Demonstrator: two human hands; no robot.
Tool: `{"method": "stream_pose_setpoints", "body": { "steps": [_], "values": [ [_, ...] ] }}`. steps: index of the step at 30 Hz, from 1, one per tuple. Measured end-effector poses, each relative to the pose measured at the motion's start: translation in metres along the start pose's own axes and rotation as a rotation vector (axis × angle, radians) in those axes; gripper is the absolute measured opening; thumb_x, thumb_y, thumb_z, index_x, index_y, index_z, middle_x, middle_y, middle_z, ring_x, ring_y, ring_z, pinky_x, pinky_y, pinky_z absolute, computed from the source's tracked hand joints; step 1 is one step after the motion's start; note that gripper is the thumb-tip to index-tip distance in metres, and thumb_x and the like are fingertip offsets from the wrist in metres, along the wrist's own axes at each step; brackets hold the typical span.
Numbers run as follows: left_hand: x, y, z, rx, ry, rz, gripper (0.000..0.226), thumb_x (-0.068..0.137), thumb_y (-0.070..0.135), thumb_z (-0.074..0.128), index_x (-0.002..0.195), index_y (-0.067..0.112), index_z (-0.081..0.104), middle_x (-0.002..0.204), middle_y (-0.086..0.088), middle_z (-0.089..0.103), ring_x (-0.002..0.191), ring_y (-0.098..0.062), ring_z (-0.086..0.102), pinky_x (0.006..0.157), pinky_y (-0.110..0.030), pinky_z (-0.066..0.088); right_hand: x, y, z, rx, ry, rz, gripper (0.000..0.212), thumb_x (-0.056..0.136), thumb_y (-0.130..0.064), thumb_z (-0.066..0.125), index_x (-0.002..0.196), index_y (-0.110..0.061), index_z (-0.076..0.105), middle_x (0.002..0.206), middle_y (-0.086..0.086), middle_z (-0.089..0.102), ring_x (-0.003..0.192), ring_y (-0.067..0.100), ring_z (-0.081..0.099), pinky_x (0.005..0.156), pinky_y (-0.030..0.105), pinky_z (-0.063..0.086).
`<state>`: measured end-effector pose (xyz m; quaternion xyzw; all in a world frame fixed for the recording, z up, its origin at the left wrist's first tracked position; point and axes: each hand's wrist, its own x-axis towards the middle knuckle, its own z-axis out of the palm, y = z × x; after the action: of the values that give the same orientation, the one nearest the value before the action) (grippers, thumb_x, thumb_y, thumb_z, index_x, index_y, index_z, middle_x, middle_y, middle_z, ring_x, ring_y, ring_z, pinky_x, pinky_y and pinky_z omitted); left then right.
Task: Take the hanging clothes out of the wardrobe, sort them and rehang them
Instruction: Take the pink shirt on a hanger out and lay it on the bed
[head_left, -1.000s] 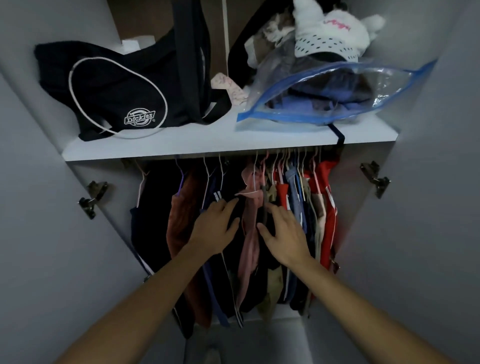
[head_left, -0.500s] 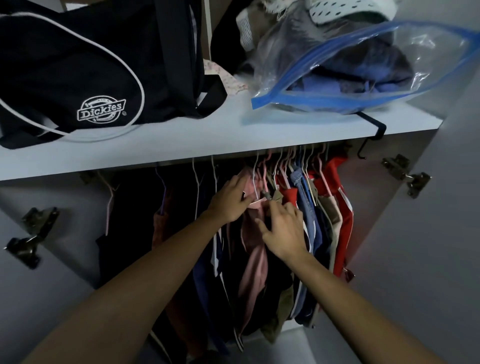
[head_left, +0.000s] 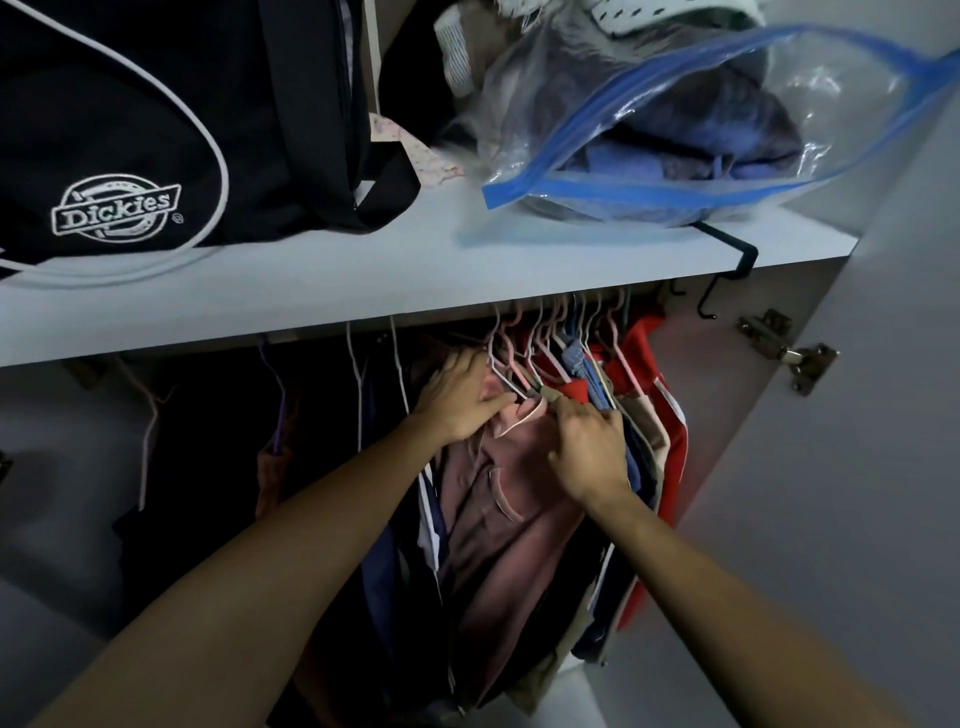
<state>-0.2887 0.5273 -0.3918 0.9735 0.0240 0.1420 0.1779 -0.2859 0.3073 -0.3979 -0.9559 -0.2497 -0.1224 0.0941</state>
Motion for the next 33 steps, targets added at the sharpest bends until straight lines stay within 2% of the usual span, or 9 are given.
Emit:
{"method": "stream_pose_setpoints", "body": {
  "steps": [5,9,11,14,16,19,22,26,33],
  "values": [
    [0.001,0.000,0.001,0.105,0.040,0.006,0.060,0.100,0.059,0.053,0.142,0.016,0.050,0.140,-0.011,0.051,0.133,-0.034,0.044,0.107,-0.045,0.038,0.011,0.014,-0.002,0.029,0.035,0.067,0.049,0.074,-0.010,0.077,0.118,-0.013,0.056,0.111,0.007,0.067,0.105,0.032,0.067,0.093,0.044,0.037],
    [0.000,0.000,0.003,0.151,0.127,0.022,0.036,0.111,0.038,0.040,0.132,0.015,0.058,0.133,-0.010,0.058,0.122,-0.035,0.048,0.095,-0.045,0.044,0.014,0.015,-0.004,0.112,0.039,0.078,0.058,0.071,-0.001,0.068,0.127,-0.008,0.056,0.120,0.015,0.062,0.109,0.040,0.063,0.092,0.047,0.045],
    [0.001,0.000,0.003,0.130,0.169,0.027,0.030,0.111,0.032,0.042,0.124,0.014,0.063,0.126,-0.009,0.063,0.116,-0.036,0.052,0.088,-0.045,0.046,0.012,0.015,-0.004,0.139,0.049,0.078,0.059,0.071,-0.001,0.063,0.129,-0.006,0.055,0.121,0.016,0.061,0.110,0.041,0.061,0.091,0.048,0.045],
    [0.001,0.000,0.003,0.106,0.215,0.044,0.025,0.109,0.029,0.049,0.114,0.013,0.068,0.115,-0.009,0.069,0.108,-0.038,0.056,0.083,-0.045,0.046,0.011,0.014,-0.004,0.259,0.044,0.095,0.041,0.085,-0.009,0.059,0.126,-0.008,0.055,0.121,0.016,0.059,0.109,0.042,0.060,0.088,0.047,0.049],
    [-0.001,0.001,0.002,0.090,0.219,0.045,0.025,0.109,0.030,0.049,0.114,0.015,0.069,0.115,-0.007,0.069,0.109,-0.037,0.056,0.083,-0.044,0.043,0.010,0.014,-0.005,0.320,0.046,0.121,0.029,0.099,-0.033,0.058,0.122,-0.015,0.057,0.119,0.010,0.061,0.108,0.037,0.061,0.084,0.045,0.052],
    [-0.002,0.002,-0.002,0.084,0.207,0.040,0.027,0.109,0.033,0.047,0.117,0.017,0.068,0.120,-0.005,0.068,0.114,-0.035,0.055,0.085,-0.043,0.038,0.012,0.017,-0.007,0.346,0.099,0.155,0.037,0.100,-0.056,0.058,0.100,-0.019,0.060,0.104,0.006,0.067,0.097,0.033,0.065,0.072,0.039,0.048],
    [-0.001,0.003,-0.007,0.074,0.238,0.047,0.025,0.108,0.032,0.049,0.111,0.016,0.068,0.114,-0.006,0.069,0.110,-0.035,0.057,0.083,-0.042,0.037,0.018,0.016,-0.012,0.357,0.179,0.189,0.038,0.100,-0.056,0.057,0.082,-0.023,0.050,0.089,0.009,0.071,0.089,0.039,0.067,0.064,0.036,0.036],
    [0.004,0.004,-0.017,0.061,0.298,0.045,0.020,0.106,0.028,0.053,0.106,0.013,0.068,0.106,-0.011,0.069,0.101,-0.040,0.060,0.079,-0.044,0.042,0.027,0.011,-0.028,0.351,0.270,0.152,0.044,0.100,-0.055,0.058,0.078,-0.018,0.050,0.080,0.008,0.069,0.083,0.040,0.066,0.061,0.036,0.031],
    [-0.003,0.028,-0.026,0.067,0.283,0.103,0.042,0.103,0.045,0.033,0.101,0.017,0.065,0.102,-0.007,0.066,0.098,-0.036,0.058,0.080,-0.044,0.043,0.002,0.028,-0.041,0.429,0.335,0.180,0.042,0.100,-0.053,0.060,0.078,-0.017,0.054,0.072,0.001,0.064,0.077,0.034,0.064,0.059,0.037,0.039]
  ]
}}
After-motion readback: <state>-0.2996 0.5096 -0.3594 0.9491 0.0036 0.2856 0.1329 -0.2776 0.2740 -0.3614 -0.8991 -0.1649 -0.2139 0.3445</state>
